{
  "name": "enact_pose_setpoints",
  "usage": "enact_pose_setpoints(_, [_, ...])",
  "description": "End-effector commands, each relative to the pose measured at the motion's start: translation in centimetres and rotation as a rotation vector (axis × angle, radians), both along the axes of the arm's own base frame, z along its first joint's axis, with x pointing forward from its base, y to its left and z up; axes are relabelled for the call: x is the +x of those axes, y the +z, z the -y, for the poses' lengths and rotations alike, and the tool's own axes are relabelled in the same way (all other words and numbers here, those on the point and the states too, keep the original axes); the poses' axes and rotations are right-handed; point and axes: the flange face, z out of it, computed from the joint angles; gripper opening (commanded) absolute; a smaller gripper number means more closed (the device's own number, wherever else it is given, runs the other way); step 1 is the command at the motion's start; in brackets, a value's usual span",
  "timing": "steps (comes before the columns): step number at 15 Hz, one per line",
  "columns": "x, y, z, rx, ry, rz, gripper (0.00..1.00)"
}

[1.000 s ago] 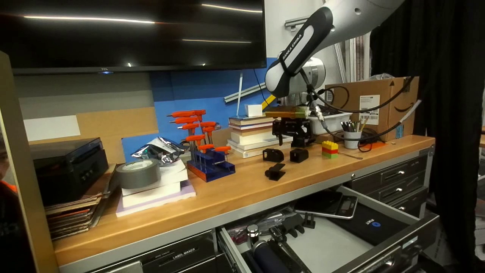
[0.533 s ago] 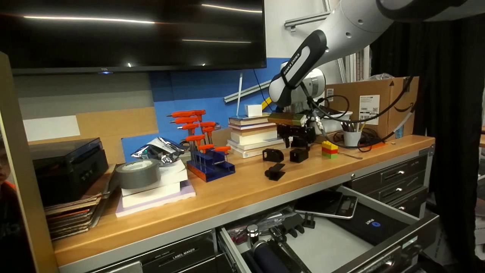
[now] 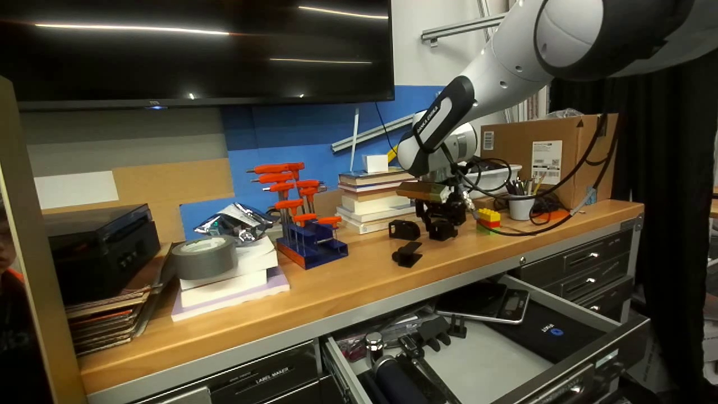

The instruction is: Put the black objects inside the open drawer

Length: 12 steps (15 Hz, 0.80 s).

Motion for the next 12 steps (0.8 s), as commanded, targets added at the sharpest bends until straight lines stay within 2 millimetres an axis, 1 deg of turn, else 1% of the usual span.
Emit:
enact_pose_setpoints(1, [1.0,0.5,0.5,-0.005,0.001,0.007,0.58])
enact_pose_setpoints(5, [0.9,1.1,0.7,-0.013,0.022,0.006,0.27])
enact_pose_setpoints(7, [0.3,1.5,0.6,-0.023,0.095,-0.013,0.29])
enact_pose_setpoints(9, [-0.8,2.5,0.6,-0.046,0.162,-0.031,0.29])
enact_pose_setpoints(11, [-2.3,3.5,0.7,-0.048,0.213,-0.044,0.28])
enact_pose_setpoints(12, [-3.5,4.1,0.6,-0.049,0.236,-0.049,0.28])
